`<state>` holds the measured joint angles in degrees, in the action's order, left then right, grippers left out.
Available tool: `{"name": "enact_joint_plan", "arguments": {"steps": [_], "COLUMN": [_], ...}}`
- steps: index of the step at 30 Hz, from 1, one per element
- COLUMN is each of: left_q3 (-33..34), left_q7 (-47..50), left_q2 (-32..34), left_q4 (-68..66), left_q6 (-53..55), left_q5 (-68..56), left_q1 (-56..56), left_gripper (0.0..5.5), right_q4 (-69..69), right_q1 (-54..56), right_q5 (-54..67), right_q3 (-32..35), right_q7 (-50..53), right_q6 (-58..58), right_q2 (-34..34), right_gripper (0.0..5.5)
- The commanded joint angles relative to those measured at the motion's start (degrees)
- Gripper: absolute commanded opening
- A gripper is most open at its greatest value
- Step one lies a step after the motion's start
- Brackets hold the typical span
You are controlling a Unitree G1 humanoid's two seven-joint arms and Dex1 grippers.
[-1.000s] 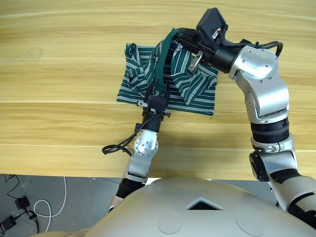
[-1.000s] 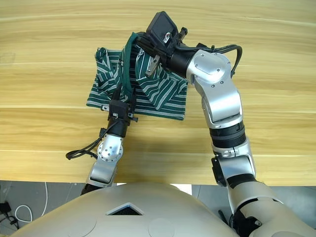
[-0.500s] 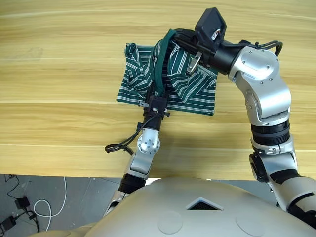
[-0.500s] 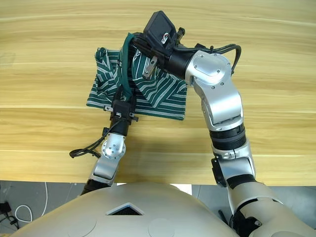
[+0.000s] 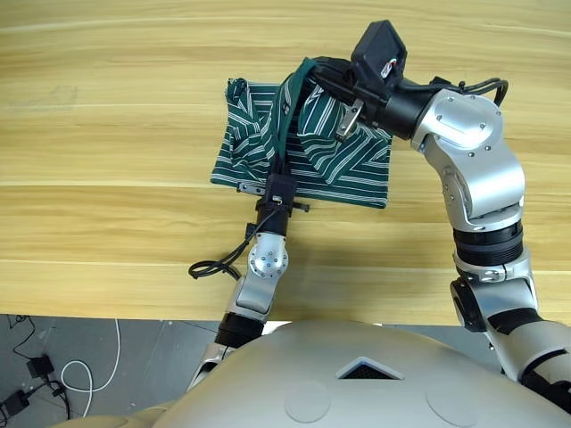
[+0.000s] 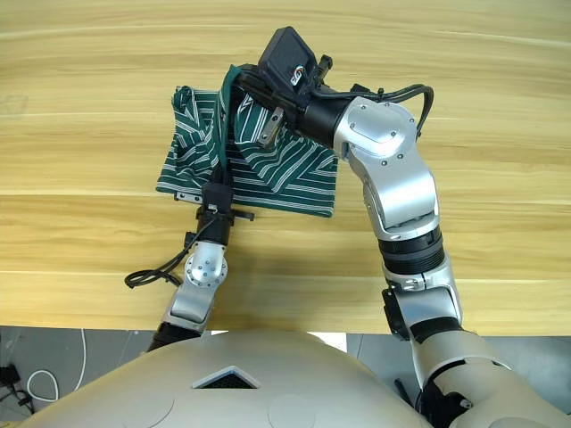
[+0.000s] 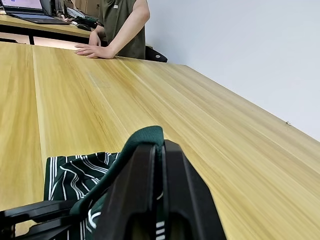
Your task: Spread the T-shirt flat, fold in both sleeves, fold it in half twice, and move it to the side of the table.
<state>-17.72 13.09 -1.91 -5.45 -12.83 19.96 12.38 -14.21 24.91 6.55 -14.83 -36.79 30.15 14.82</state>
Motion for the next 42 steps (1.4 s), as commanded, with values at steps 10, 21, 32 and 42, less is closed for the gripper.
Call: {"name": "enact_joint_plan", "arguments": {"steps": [10,21,32,42], "left_q3": [8.6,23.4,27.6,11.3], "left_q7": [-7.6,-31.5,-44.8,-49.4], "left_q2": [6.8,28.5,40.9,39.1], "left_q4": [13.7,38.3,37.9,-26.1], "left_q6": [3.9,19.5,27.9,20.7], "left_q5": [-4.4,-13.5,-19.8,-11.4], "left_q1": [-1.8,-7.1,-16.1,-71.2], "left_gripper": [0.12,0.12,0.12,0.12], "right_q4": [2.2,-0.6,2.8,64.6], "right_q1": [-1.8,-1.6,7.3,45.1], "right_q5": [0.9,3.9,11.6,-2.1], "right_q3": [4.1,9.9,18.9,11.1], "right_q7": [1.4,-7.8,-12.1,1.7], "right_q6": [-1.6,-4.8,-6.8,-25.4], "right_q2": [1.9,14.6,21.3,12.1], "right_gripper": [0.0,0.0,0.0,0.0]}}
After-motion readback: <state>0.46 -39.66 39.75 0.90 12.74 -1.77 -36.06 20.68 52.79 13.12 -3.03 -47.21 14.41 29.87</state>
